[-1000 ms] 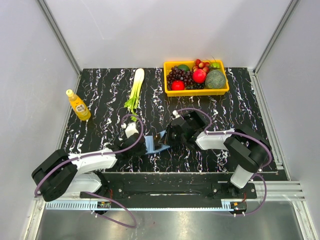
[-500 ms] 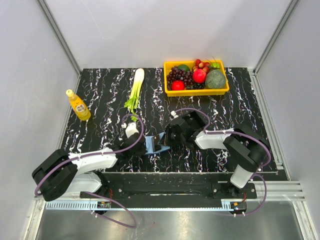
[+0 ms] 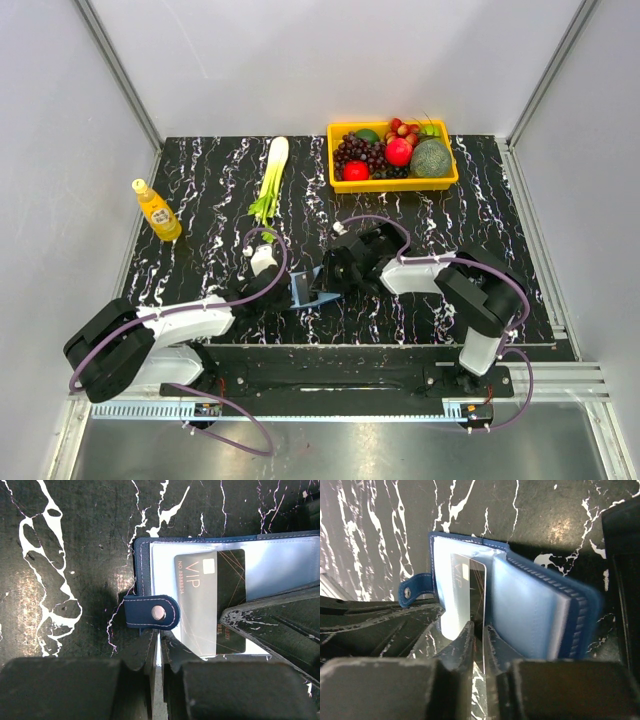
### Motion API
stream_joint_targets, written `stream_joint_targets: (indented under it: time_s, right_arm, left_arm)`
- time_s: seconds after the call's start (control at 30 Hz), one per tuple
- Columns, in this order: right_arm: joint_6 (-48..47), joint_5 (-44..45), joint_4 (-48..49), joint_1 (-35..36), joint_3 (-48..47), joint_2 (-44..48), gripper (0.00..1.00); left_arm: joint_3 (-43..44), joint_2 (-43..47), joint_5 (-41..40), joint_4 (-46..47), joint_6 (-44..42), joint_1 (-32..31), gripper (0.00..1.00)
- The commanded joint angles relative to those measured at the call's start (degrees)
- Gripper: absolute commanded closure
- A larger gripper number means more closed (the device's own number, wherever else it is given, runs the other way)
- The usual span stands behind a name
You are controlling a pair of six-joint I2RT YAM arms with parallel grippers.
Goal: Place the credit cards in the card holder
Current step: Insert the credit card into the card holder.
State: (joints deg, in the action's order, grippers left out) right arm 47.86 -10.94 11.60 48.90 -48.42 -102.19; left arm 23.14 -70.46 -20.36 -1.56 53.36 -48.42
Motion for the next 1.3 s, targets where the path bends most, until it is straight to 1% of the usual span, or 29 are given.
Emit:
stream_joint_targets:
  time_s: [0.0, 0.03, 0.1, 0.17, 0.33, 0.4, 0.43, 0.5, 0.57, 0.63, 0.67, 0.7, 0.87, 0.9, 0.97, 1.13, 1.27]
  right_arm:
    - [-0.4, 2.1, -6.5, 2.4, -0.3, -0.5, 0.81]
    - [-0.5, 2.9, -6.5, 2.4, 0.2, 0.2, 0.81]
    - [-0.9, 4.3, -7.5, 2.4, 0.0, 1.4, 0.64]
    - [-2.0, 5.2, -9.0, 2.4, -0.6, 2.3, 0.66]
    - [-2.8, 6.9, -10.6, 2.4, -0.9, 3.9, 0.61]
    - [-3.4, 6.9, -11.2, 2.4, -1.6, 3.8, 0.66]
    - [-3.7, 7.0, -13.1, 2.4, -2.2, 3.6, 0.70]
    - [-4.0, 6.7, -13.2, 2.4, -2.9, 2.9, 0.73]
    - [-4.0, 6.0, -13.3, 2.4, -3.4, 2.2, 0.83]
    - [-3.7, 5.5, -13.3, 2.5, -4.0, 1.6, 0.87]
    - [-3.7, 5.3, -12.8, 2.6, -4.0, 1.7, 0.94]
    - [-3.6, 5.1, -12.4, 2.6, -4.0, 1.5, 0.96]
    - [-3.6, 2.9, -12.1, 2.9, -5.4, -0.5, 0.98]
    - [-3.5, 2.4, -10.2, 2.9, -5.5, -1.1, 0.98]
    - [-3.2, 1.8, -9.8, 3.2, -5.8, -2.0, 0.98]
    - [-2.4, 0.8, -7.9, 3.7, -5.8, -3.9, 0.96]
    - [-2.2, -0.3, -6.6, 3.8, -6.1, -4.2, 0.93]
  left_arm:
    - [0.3, -0.1, 1.0, -1.3, 0.2, 0.1, 0.90]
    - [0.3, 0.0, 0.8, -1.4, 0.2, 0.2, 0.90]
    - [0.2, 0.2, 0.8, -1.9, 0.1, 0.2, 0.90]
    - [0.1, 0.5, 0.7, -1.8, 0.2, 0.2, 0.90]
    - [-0.1, 0.7, 0.7, -2.0, 0.2, 0.3, 0.90]
    - [0.0, 1.1, 0.6, -2.0, 0.1, 0.3, 0.90]
    - [-0.1, 1.1, 0.7, -2.0, 0.2, 0.3, 0.90]
    - [0.0, 1.0, 0.9, -1.7, 0.1, 0.4, 0.90]
    - [0.1, 0.8, 1.1, -1.7, 0.0, 0.3, 0.90]
    - [0.0, 0.8, 1.2, -1.5, -0.1, 0.4, 0.90]
    - [0.0, 0.8, 1.1, -1.5, -0.1, 0.3, 0.90]
    - [0.0, 0.8, 1.2, -1.4, -0.2, 0.3, 0.90]
    - [-0.1, 1.1, 1.2, -1.1, -0.4, 0.4, 0.90]
    - [-0.1, 1.1, 1.3, -1.1, -0.2, 0.4, 0.90]
    - [-0.1, 1.3, 1.4, -1.1, -0.2, 0.4, 0.90]
    - [-0.3, 1.9, 1.4, -0.8, -0.1, 0.3, 0.90]
    - [-0.7, 2.2, 1.6, -0.5, 0.0, 0.4, 0.89]
